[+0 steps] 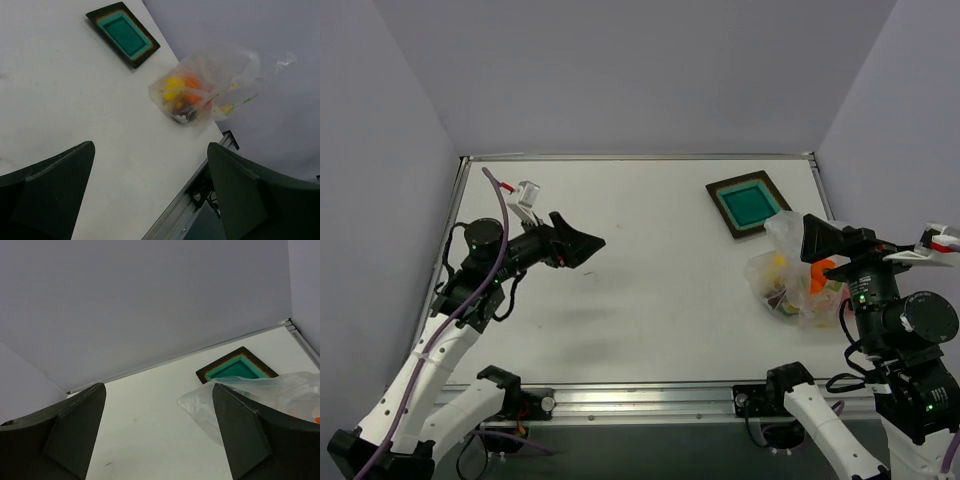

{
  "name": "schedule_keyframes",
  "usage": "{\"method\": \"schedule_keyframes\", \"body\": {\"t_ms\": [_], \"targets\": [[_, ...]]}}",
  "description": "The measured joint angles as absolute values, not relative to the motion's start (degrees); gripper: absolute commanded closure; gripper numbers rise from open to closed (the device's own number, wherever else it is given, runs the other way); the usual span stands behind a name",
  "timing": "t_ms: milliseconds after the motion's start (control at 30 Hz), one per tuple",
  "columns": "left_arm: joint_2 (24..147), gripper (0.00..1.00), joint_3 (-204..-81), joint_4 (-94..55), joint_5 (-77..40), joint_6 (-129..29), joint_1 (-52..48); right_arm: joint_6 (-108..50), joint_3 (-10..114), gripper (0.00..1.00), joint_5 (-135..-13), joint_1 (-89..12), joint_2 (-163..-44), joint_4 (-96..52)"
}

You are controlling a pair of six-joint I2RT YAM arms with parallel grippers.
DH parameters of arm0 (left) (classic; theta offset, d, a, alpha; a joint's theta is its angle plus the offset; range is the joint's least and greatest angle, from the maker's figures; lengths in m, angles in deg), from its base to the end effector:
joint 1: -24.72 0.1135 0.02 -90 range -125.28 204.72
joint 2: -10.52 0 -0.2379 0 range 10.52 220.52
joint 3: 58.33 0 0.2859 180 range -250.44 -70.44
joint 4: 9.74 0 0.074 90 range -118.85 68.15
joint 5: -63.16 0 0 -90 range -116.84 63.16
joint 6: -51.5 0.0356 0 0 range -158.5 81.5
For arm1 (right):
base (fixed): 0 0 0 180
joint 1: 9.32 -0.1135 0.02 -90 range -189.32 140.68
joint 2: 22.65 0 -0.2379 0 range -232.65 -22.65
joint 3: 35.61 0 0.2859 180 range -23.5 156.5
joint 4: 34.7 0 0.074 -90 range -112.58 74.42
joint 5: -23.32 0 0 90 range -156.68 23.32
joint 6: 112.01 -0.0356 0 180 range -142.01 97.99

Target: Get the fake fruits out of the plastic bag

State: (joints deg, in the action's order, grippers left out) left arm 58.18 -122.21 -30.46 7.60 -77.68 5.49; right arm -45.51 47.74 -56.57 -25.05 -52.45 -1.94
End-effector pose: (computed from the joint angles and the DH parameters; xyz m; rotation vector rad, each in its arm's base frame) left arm 0.2175 -0.0972 0.3611 0.1881 1.7862 -1.2459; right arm 0.0839 0.0171 0.5004 0.2384 1.2049 0.4912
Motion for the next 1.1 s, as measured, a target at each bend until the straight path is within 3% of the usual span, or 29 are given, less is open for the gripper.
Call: {"method": "schedule_keyframes", "body": {"t_ms": [100,233,267,367,433,567,900,933,1000,1100], "targets": [[58.90,0.06,-122.16,-26.91,7.27,-79.85,2.63,-45.10,47.74,0.24,-56.44,-25.05,-52.50,-0.95],[61.61,0.06,-122.19,-19.44,4.17,-81.35,-5.30,-44.33,47.74,0.90,-56.02,-25.05,-52.59,0.10],[62.98,0.06,-122.38,-18.32,2.70,-81.18,-8.38,-44.38,47.74,0.94,-56.00,-25.05,-52.59,0.20],[69.39,0.04,-125.03,-16.82,-2.85,-79.65,-19.44,-44.79,47.77,0.94,-56.42,-25.05,-52.98,0.51],[75.14,0.17,-128.11,-15.48,-5.87,-78.51,-25.39,-44.88,47.92,0.90,-56.59,-25.05,-53.63,0.75],[87.31,0.17,-135.13,-12.97,-9.27,-76.35,-33.67,-44.62,49.34,0.84,-56.13,-25.05,-54.99,1.45],[110.61,0.09,-156.81,-6.81,-11.15,-74.38,-41.19,-44.23,52.20,0.71,-52.90,-25.05,-55.16,3.09],[112.45,0.03,-158.64,-6.78,-11.31,-74.27,-41.24,-44.18,52.20,0.71,-52.66,-25.05,-55.14,3.42],[116.12,0.01,-162.36,-6.59,-11.53,-74.03,-41.21,-44.05,52.20,0.70,-52.35,-25.05,-55.01,4.20],[121.93,0.02,-168.39,-7.29,-12.16,-73.53,-41.17,-44.03,52.20,0.68,-52.31,-25.05,-54.31,5.17]]}}
